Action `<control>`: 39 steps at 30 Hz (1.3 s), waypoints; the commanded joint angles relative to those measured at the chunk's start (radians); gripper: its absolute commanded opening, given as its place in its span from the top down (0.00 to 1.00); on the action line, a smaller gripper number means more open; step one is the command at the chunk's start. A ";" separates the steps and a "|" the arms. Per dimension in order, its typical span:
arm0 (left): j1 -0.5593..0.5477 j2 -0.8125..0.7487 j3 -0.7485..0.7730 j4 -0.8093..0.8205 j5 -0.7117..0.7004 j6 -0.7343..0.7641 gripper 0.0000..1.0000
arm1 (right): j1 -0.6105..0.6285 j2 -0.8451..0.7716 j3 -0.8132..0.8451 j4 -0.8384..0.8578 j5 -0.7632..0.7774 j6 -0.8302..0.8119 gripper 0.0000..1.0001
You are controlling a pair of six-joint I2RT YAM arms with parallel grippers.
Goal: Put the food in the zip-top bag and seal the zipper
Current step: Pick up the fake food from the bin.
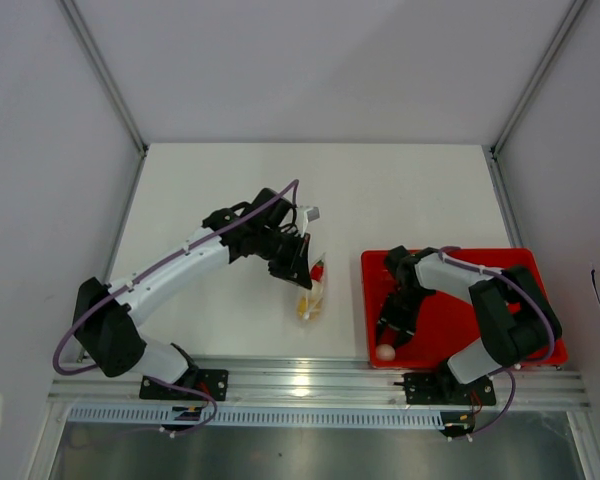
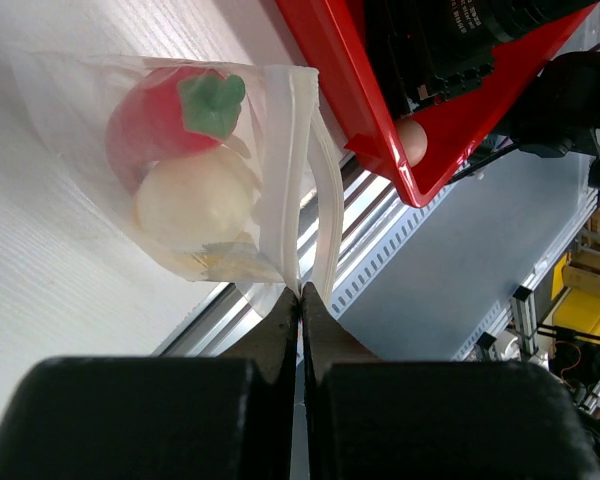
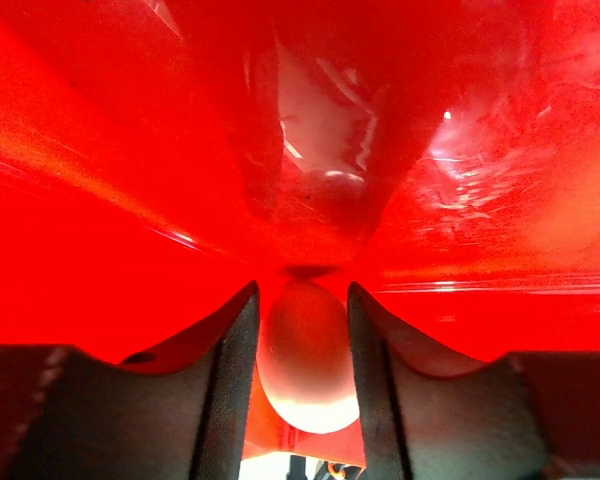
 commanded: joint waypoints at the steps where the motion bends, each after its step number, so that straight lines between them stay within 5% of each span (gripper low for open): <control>1: 0.005 -0.044 -0.009 0.024 0.002 -0.001 0.99 | 0.009 -0.012 0.004 -0.015 0.012 0.017 0.58; 8: 0.007 -0.040 -0.003 0.027 0.002 -0.002 0.99 | -0.063 0.014 0.071 -0.037 0.065 -0.029 0.57; 16: 0.007 -0.029 0.003 0.026 0.005 0.002 0.99 | -0.169 0.084 0.247 -0.145 0.197 -0.167 0.43; 24: 0.007 -0.020 0.009 0.033 0.008 -0.001 1.00 | -0.169 -0.029 0.241 -0.319 0.225 -0.190 0.33; 39: 0.007 -0.014 0.012 0.038 0.014 0.002 1.00 | -0.125 0.004 0.148 -0.182 0.050 -0.047 0.25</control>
